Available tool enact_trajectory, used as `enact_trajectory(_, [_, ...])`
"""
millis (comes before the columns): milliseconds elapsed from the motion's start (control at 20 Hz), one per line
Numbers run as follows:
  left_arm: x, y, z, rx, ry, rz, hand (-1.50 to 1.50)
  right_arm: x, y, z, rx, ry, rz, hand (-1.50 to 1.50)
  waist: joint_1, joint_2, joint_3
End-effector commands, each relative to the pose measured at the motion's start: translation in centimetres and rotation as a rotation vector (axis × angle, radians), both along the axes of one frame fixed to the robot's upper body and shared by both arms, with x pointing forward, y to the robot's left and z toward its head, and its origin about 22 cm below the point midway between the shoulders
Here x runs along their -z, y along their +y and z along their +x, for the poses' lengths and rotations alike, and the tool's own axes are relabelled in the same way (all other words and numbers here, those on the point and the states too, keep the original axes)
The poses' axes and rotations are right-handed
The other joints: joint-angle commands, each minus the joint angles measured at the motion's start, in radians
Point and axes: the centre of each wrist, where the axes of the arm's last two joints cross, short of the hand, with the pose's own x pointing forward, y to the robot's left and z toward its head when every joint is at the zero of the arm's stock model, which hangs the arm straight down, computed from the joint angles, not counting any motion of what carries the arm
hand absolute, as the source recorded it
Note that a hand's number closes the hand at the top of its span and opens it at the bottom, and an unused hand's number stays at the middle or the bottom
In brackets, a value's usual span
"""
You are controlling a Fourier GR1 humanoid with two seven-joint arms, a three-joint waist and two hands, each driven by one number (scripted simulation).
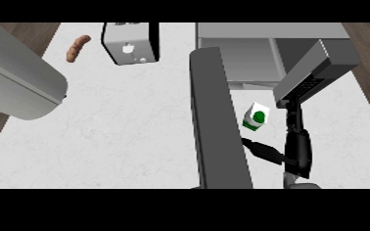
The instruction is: Pick up the milk, place it into the microwave and close the microwave
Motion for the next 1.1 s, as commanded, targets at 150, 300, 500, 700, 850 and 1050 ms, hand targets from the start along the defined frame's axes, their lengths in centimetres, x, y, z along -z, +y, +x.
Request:
enact_trajectory(150, [-1.0,1.3,-1.1,0.011,-0.003,0.011,-1.5,4.4,-0.1,-0.9,-0.038,0.005,0.017,-1.5,0.002,0.0,0.0])
enact_trajectory(300, [-1.8,0.5,-1.1,0.006,-0.01,0.015,-1.5,5.1,-2.4,-0.2,-0.042,0.016,-0.002,-1.5,0.003,0.001,0.001])
enact_trajectory(500, [0.4,2.0,-2.1,-0.004,-0.008,0.0,-1.5,5.4,-2.2,1.8,-0.018,0.008,-0.009,-1.5,0.003,0.0,0.0])
enact_trajectory(700, [0.1,1.9,-2.3,0.025,-0.003,-0.006,-1.5,7.2,-2.8,1.9,0.005,0.04,-0.042,-1.5,0.006,0.001,0.0])
enact_trajectory(850, [0.3,1.9,-1.0,0.024,0.009,-0.012,-1.5,8.1,-1.2,3.4,-0.009,0.024,-0.062,-1.5,0.011,0.004,0.001])
enact_trajectory(1050, [-0.2,2.5,-0.7,0.011,0.0,0.003,-1.5,9.1,-1.8,2.9,-0.041,0.03,-0.052,-1.5,0.008,0.003,0.001])
